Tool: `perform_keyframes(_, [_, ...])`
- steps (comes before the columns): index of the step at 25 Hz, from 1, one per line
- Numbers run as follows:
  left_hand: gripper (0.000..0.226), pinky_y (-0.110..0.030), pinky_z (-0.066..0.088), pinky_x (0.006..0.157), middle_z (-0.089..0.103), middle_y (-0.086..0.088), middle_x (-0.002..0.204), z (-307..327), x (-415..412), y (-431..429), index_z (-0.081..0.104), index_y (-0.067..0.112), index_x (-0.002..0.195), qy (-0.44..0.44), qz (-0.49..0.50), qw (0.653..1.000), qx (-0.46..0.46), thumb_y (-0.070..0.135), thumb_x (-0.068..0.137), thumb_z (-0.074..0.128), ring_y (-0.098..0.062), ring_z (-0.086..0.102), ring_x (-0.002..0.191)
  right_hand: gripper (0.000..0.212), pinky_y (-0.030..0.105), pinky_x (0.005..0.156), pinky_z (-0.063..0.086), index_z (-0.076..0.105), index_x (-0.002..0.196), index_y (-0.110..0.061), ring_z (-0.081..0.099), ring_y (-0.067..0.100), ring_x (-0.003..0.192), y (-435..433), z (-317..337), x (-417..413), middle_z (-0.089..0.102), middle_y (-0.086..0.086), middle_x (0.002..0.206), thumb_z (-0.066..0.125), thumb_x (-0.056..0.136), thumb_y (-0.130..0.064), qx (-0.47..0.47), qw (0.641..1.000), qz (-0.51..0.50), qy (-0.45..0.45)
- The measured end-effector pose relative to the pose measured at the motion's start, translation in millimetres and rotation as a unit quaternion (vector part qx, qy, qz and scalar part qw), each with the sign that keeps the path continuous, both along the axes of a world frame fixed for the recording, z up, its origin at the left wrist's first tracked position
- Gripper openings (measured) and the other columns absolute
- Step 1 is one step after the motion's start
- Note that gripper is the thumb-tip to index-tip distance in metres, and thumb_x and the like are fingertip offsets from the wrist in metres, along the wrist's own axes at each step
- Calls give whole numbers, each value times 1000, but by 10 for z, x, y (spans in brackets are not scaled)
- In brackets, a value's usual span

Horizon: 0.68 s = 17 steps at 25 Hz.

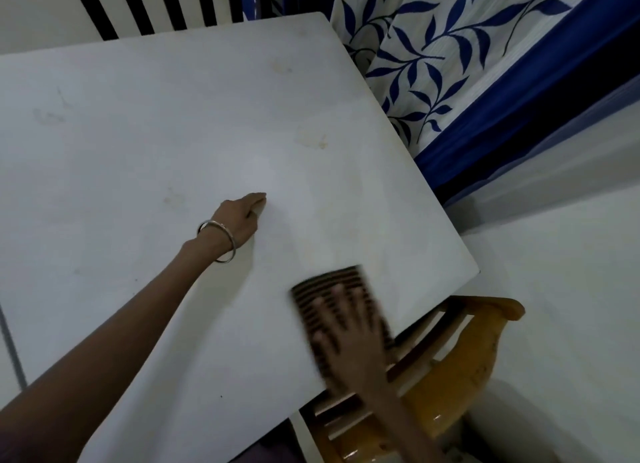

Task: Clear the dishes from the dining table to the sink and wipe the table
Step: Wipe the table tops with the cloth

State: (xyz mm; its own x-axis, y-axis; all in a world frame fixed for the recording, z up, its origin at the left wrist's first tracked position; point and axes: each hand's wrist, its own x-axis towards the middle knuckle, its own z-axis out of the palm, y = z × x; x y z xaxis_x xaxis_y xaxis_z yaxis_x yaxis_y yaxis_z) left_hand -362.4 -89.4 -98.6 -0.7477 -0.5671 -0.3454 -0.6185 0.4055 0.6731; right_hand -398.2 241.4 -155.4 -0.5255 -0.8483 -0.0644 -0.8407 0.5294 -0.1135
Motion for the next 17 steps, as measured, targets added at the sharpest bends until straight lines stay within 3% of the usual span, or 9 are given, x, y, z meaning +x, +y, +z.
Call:
perform_keyframes(3, [42,-30,39,99,60,-15,132,9,-52,-85,53,13,135,-12,-4,1000,-2,7,96,39,-34,56,119,61,62,120,4,1,156,-42,-4,35,153,-166,101,-1022,-5,8,167,14,99,-61,48,974,-221,-18])
perform_keyframes(8, [40,-28,41,100,65,-11,126,71,-71,-350,61,12,127,28,15,1000,0,1,92,44,-28,59,117,62,61,119,-2,1,156,-40,-5,35,152,-1073,109,-2212,-4,10,167,15,100,-62,24,944,-328,-35])
perform_keyframes(12, [41,-26,40,100,63,-16,129,78,-31,-882,61,14,128,55,130,989,-50,1,92,45,-29,58,120,63,58,121,0,2,157,-38,-2,32,153,-2216,146,-2498,-1,8,167,12,100,-62,23,972,-232,-36])
perform_keyframes(17, [46,-32,41,101,62,-20,127,38,-42,-1355,59,14,130,68,197,973,-97,-1,89,45,-34,57,118,57,50,122,13,17,157,-33,13,27,153,-3166,158,-1704,15,2,166,27,104,-50,16,999,42,13])
